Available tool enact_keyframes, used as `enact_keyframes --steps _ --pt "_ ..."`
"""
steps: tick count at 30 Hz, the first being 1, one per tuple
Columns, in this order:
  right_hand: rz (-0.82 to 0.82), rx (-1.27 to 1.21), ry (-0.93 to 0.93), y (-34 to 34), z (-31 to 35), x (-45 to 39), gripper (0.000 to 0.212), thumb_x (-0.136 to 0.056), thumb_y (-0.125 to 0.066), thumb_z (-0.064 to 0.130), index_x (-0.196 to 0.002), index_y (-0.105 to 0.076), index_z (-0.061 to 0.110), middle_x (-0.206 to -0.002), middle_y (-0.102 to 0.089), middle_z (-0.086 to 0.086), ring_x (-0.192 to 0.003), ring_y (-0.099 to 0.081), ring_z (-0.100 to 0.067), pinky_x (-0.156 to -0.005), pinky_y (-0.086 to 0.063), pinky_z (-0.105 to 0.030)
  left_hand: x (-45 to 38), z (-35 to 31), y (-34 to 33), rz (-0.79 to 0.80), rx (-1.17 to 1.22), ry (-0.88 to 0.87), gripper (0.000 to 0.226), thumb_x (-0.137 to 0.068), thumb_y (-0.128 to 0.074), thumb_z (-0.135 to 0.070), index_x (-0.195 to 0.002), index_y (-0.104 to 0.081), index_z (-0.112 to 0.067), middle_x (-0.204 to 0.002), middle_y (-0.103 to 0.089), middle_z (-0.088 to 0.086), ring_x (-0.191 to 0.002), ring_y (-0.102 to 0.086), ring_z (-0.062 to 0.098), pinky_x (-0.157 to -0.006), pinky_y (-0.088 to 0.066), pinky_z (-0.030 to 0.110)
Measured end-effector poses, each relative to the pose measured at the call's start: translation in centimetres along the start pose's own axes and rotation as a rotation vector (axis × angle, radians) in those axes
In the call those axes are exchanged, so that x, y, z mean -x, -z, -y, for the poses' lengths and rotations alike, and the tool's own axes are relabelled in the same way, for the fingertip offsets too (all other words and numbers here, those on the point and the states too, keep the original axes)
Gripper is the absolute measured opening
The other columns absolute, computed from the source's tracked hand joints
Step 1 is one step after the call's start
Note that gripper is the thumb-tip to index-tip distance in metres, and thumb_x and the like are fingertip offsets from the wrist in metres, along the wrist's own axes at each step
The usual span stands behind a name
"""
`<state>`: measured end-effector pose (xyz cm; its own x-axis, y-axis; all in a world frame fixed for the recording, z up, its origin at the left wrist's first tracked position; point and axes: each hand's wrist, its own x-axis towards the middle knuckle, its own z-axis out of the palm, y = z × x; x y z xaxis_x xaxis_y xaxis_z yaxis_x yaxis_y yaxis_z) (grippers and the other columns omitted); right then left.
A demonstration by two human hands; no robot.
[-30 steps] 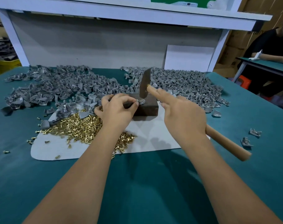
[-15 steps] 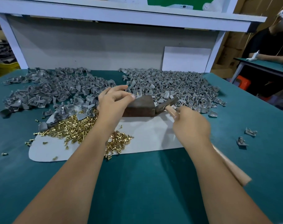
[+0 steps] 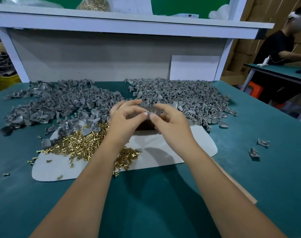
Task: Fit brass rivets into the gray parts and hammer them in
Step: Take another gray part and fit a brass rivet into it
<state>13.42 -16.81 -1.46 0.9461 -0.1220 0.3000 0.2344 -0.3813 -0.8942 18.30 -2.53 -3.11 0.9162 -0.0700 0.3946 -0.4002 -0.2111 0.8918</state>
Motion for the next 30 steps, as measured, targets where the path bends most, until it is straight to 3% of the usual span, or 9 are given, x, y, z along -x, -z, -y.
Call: enact_keyframes --steps 4,6,8,11,19,23,26,28,30 --pt "-0.014 0.094 -0.016 0.1 0.4 -2.1 0.009 -0.085 -0.068 0.016 -0.087 -0.067 0.025 -0.08 -0.069 0.001 -0.075 -0.064 -0.017 -0.079 -0.055 -0.047 0.1 0.1 0.0 0.005 -0.135 -0.003 0.008 -0.086 -0.072 -0.027 -0.089 -0.076 -0.034 -0.124 -0.061 -0.024 -0.138 -0.024 0.013 -0.116 -0.017 0.052" --pt "-0.123 0.126 0.005 0.6 0.5 -3.6 0.021 -0.087 -0.066 0.012 -0.105 -0.068 0.022 -0.093 -0.07 -0.001 -0.082 -0.063 -0.014 -0.083 -0.055 -0.044 0.2 0.1 0.0 -0.004 -0.123 -0.014 0.012 -0.088 -0.07 -0.026 -0.093 -0.074 -0.036 -0.121 -0.061 -0.025 -0.137 -0.026 0.013 -0.116 -0.02 0.049" --pt "-0.229 0.185 -0.03 1.1 0.2 -4.8 0.057 -0.09 -0.063 0.013 -0.142 -0.042 0.026 -0.123 -0.06 -0.003 -0.105 -0.057 -0.015 -0.094 -0.05 -0.04 0.3 0.0 0.0 -0.047 -0.079 -0.006 0.015 -0.09 -0.067 -0.022 -0.094 -0.074 -0.035 -0.117 -0.063 -0.026 -0.136 -0.03 0.013 -0.117 -0.022 0.047" --pt "-0.294 0.479 -0.128 0.2 -0.9 -4.7 0.078 -0.092 -0.06 0.029 -0.152 -0.01 0.028 -0.145 -0.037 -0.009 -0.131 -0.035 -0.026 -0.107 -0.035 -0.044 0.2 0.1 0.2 -0.137 -0.053 0.03 0.017 -0.092 -0.064 -0.021 -0.094 -0.075 -0.033 -0.113 -0.065 -0.022 -0.131 -0.036 0.015 -0.115 -0.026 0.051" --pt "-0.352 0.648 0.324 -4.0 -1.6 -1.7 0.043 -0.085 -0.059 0.018 -0.128 -0.052 0.019 -0.12 -0.05 -0.002 -0.111 -0.044 -0.018 -0.096 -0.038 -0.033 0.1 1.0 0.3 -0.177 -0.341 0.0 0.03 -0.092 -0.058 -0.009 -0.098 -0.072 -0.035 -0.097 -0.055 -0.028 -0.124 -0.04 0.02 -0.109 -0.033 0.053" --pt "-0.106 0.596 0.422 -4.6 -1.3 -0.5 0.023 -0.09 -0.054 0.013 -0.109 -0.066 0.017 -0.102 -0.062 0.002 -0.095 -0.053 -0.015 -0.077 -0.046 -0.03 -0.1 1.3 2.8 -0.294 -0.572 0.092 0.039 -0.089 -0.053 -0.006 -0.113 -0.07 -0.031 -0.101 -0.066 -0.011 -0.101 -0.06 0.028 -0.091 -0.05 0.052" --pt "0.138 0.548 0.366 -5.2 -1.2 0.0 0.022 -0.092 -0.052 0.023 -0.107 -0.068 0.024 -0.101 -0.065 0.011 -0.093 -0.056 -0.009 -0.077 -0.048 -0.029 -0.2 2.3 5.5 -0.368 -0.815 0.256 0.043 -0.086 -0.058 -0.012 -0.125 -0.064 -0.027 -0.126 -0.065 0.005 -0.123 -0.048 0.033 -0.106 -0.036 0.049" --pt "0.283 0.529 0.33 -5.8 -1.2 0.3 0.029 -0.091 -0.054 0.037 -0.115 -0.065 0.026 -0.098 -0.058 0.013 -0.093 -0.051 -0.007 -0.077 -0.045 -0.029 -0.1 2.7 6.3 -0.286 -0.896 0.418 0.041 -0.086 -0.057 -0.02 -0.127 -0.063 -0.02 -0.138 -0.055 0.012 -0.133 -0.038 0.036 -0.108 -0.028 0.051" --pt "0.395 0.567 0.336 -6.5 -1.3 0.5 0.043 -0.088 -0.056 0.048 -0.122 -0.061 0.024 -0.1 -0.051 0.008 -0.101 -0.046 -0.011 -0.081 -0.043 -0.032 0.1 3.0 6.3 -0.229 -0.917 0.478 0.034 -0.088 -0.055 -0.025 -0.118 -0.067 -0.017 -0.133 -0.057 0.014 -0.13 -0.04 0.037 -0.106 -0.031 0.05"
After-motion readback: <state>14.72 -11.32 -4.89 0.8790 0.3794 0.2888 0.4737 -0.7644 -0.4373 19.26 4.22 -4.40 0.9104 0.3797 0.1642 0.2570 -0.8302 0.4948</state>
